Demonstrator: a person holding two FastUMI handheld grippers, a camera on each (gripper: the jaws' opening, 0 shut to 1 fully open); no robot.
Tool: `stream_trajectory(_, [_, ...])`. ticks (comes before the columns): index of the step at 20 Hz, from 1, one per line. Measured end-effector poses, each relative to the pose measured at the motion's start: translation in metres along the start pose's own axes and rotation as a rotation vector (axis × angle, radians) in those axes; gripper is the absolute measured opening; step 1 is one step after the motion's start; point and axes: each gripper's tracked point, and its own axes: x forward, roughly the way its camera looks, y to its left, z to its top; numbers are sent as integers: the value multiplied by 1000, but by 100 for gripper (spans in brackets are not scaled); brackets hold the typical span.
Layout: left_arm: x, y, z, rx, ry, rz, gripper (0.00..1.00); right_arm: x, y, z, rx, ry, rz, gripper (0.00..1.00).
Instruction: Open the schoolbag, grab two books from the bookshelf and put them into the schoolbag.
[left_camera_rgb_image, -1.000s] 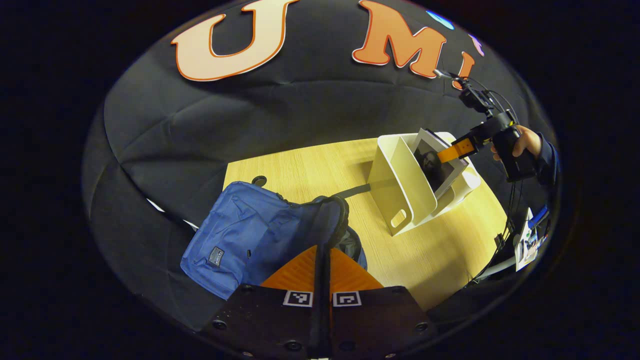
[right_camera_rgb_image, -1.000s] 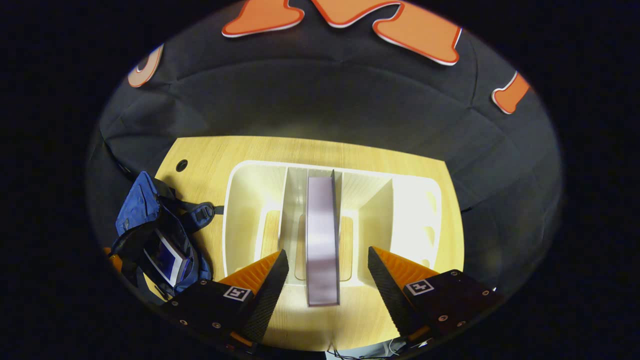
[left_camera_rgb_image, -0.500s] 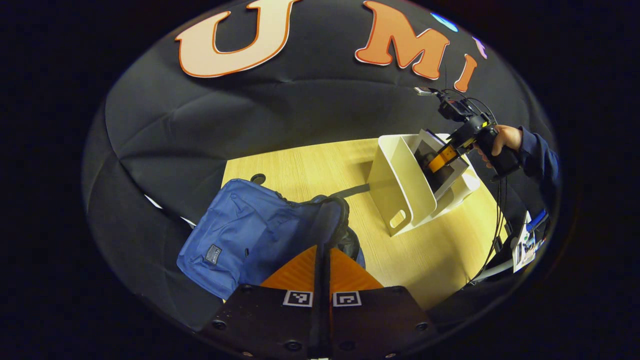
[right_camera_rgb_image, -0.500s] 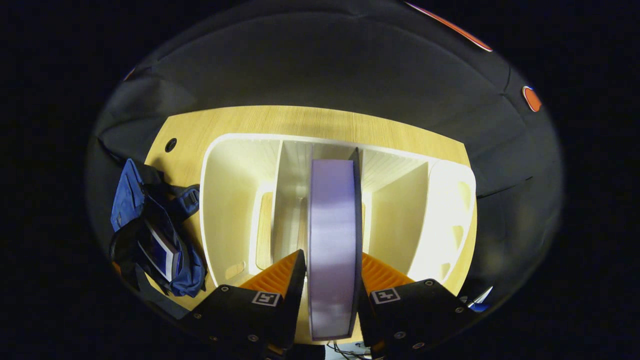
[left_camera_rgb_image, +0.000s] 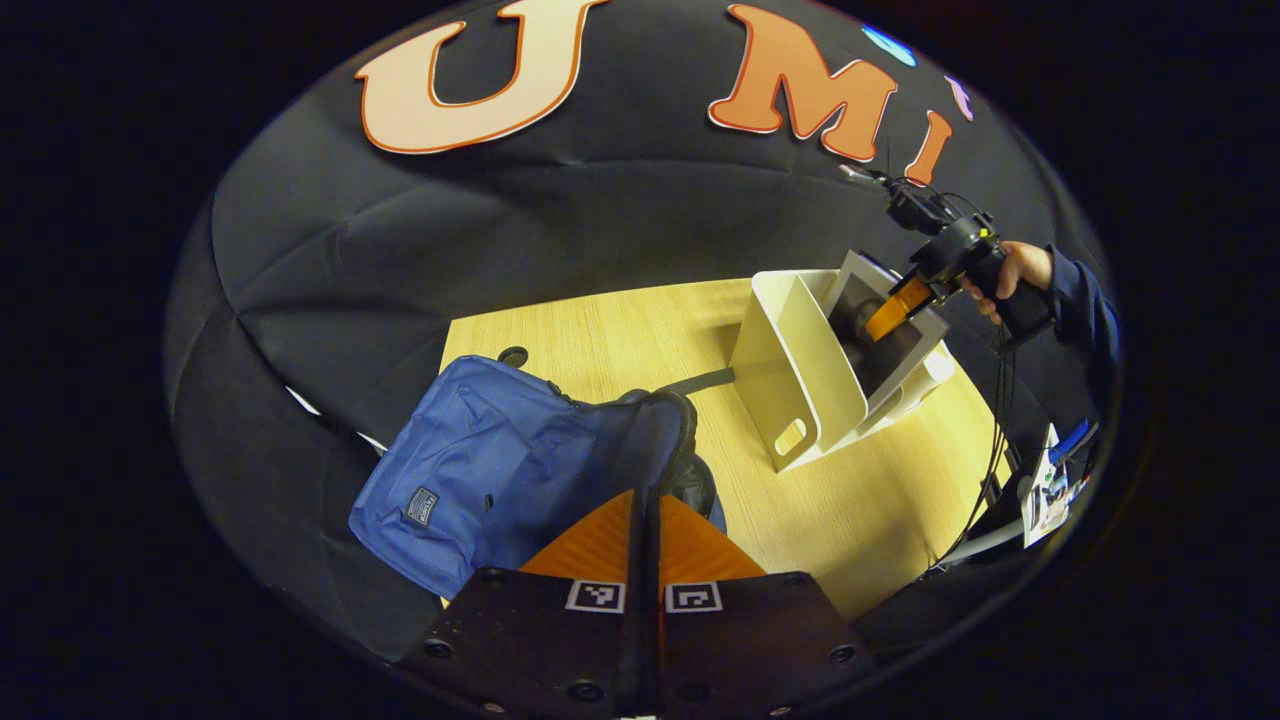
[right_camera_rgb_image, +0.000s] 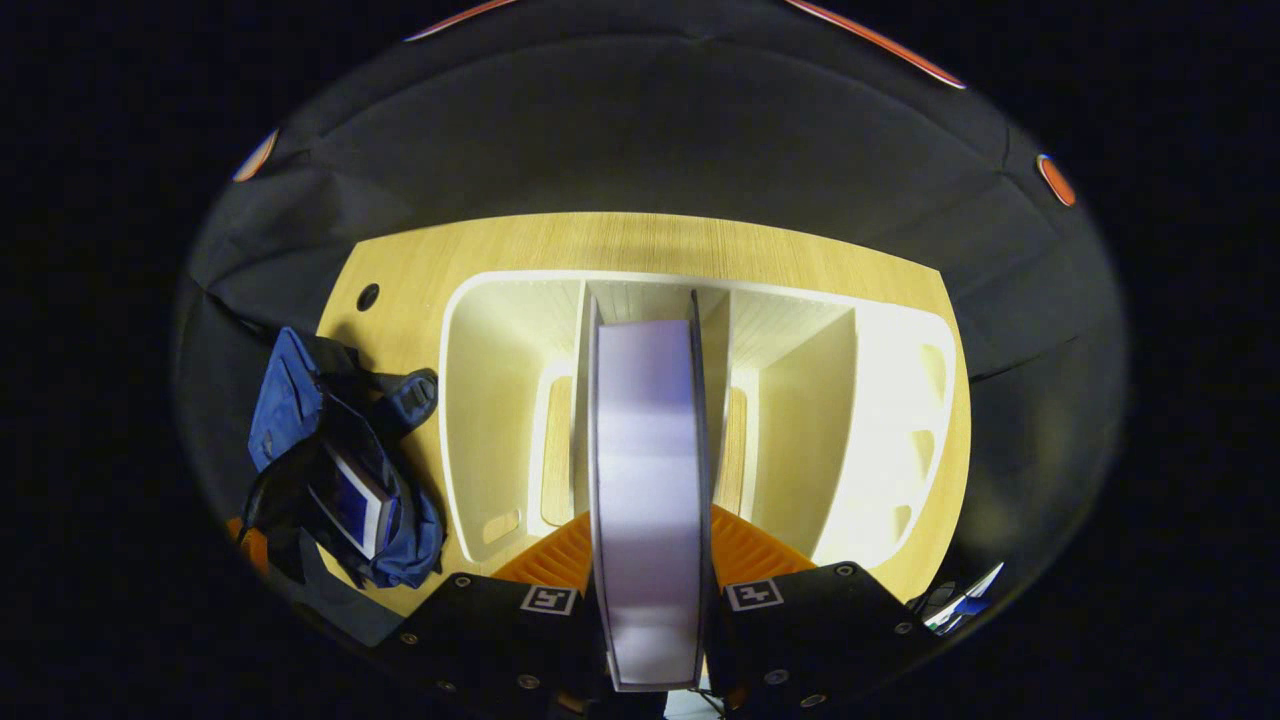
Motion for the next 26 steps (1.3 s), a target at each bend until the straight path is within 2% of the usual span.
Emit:
stream_trajectory(5, [0,-4,-2,-3,-1,-14,1,-76,-10,5,-23,-108,41,39])
stream_trajectory(10, [-3,-2,1,18,-8,-4,1,-147,14,-1,27,-199,197,39])
stream_trajectory(12, [-4,0,1,22,-8,-1,1,-164,23,-8,30,-227,231,39])
stream_trajectory(14, [-5,1,3,29,-9,3,1,-170,34,-16,40,-249,265,39])
stream_trajectory(18, [-4,1,4,36,-7,4,1,-171,80,-41,73,-213,414,39])
stream_trajectory(21, [-6,4,6,40,-10,13,1,-158,111,-57,91,-182,480,39])
stream_trajectory(26, [-7,7,9,47,-9,23,0,-125,164,-69,194,-140,593,38])
